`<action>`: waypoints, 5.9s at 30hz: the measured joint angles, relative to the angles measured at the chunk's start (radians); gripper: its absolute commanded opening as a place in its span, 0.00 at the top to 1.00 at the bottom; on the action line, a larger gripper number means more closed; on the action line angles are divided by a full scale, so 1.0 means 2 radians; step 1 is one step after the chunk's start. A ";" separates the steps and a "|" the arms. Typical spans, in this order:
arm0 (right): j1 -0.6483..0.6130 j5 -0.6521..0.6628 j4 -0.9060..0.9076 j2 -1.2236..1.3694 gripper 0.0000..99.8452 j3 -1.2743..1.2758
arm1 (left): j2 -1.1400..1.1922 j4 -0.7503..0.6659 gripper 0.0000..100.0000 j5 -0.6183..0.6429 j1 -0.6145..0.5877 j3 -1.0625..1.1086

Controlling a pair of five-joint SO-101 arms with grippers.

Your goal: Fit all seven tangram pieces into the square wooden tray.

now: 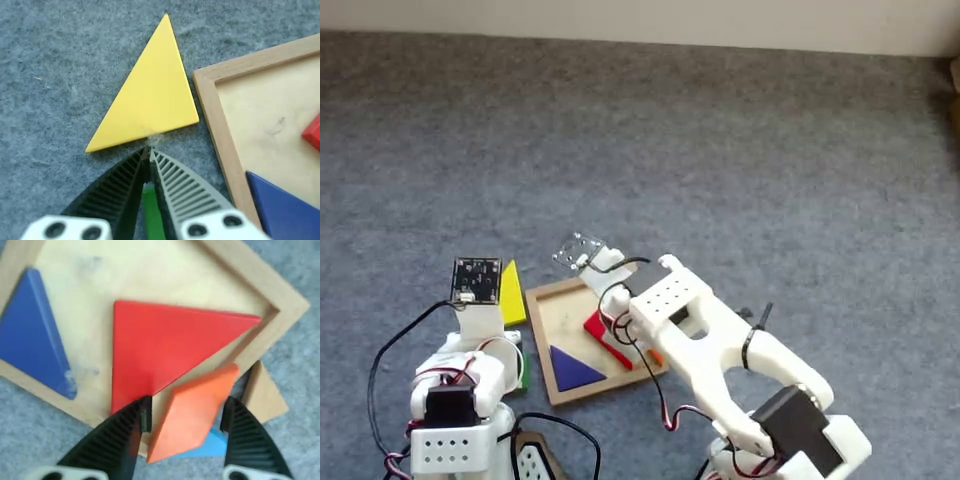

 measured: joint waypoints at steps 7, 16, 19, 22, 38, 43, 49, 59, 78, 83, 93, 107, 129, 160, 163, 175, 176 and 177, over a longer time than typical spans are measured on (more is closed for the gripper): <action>0.017 0.000 -0.003 0.000 0.78 -0.001 | 0.000 0.000 0.99 0.000 0.000 0.000; 0.021 0.000 -0.015 0.000 0.91 -0.001 | 0.000 0.000 0.99 0.000 0.000 0.000; 0.025 0.000 -0.015 0.000 0.94 -0.001 | 0.000 0.000 0.99 0.000 0.000 0.000; 0.038 0.000 -0.017 0.000 0.96 -0.001 | 0.000 0.000 0.99 0.000 0.000 0.000; 0.056 0.000 0.040 -0.081 0.96 -0.004 | 0.000 0.000 0.99 0.000 0.000 0.000; 0.025 -0.029 0.045 -0.130 0.96 -0.004 | 0.000 0.000 0.99 0.000 0.000 0.000; -0.031 -0.083 0.014 -0.133 0.96 -0.004 | 0.000 0.000 0.99 0.000 0.000 0.000; -0.083 -0.111 -0.101 -0.127 0.96 0.061 | 0.000 0.000 0.99 0.000 0.000 0.000; -0.032 -0.034 -0.132 -0.038 0.97 0.063 | 0.000 0.000 0.99 0.000 0.000 0.000; 0.014 -0.007 -0.132 -0.038 0.97 0.062 | 0.000 0.000 0.99 0.000 0.000 0.000; 0.037 0.006 -0.084 -0.083 0.97 0.066 | 0.000 0.000 0.99 0.000 0.000 0.000; -0.034 -0.084 -0.146 -0.132 0.97 0.070 | 0.000 0.000 0.99 0.000 0.000 0.000; -0.027 -0.088 -0.182 -0.021 0.89 0.062 | 0.000 0.000 0.99 0.000 0.000 0.000; -0.018 -0.058 -0.087 -0.051 0.79 0.069 | 0.000 0.000 0.99 0.000 0.000 0.000; -0.021 -0.058 -0.087 -0.050 0.80 0.068 | 0.000 0.000 0.99 0.000 0.000 0.000; -0.021 -0.025 -0.089 -0.051 0.93 0.068 | 0.000 0.000 0.99 0.000 0.000 0.000; -0.021 -0.025 -0.089 -0.052 0.93 0.068 | 0.000 0.000 0.99 0.000 0.000 0.000; -0.021 -0.025 -0.089 -0.057 0.93 0.068 | 0.000 0.000 0.99 0.000 0.000 0.000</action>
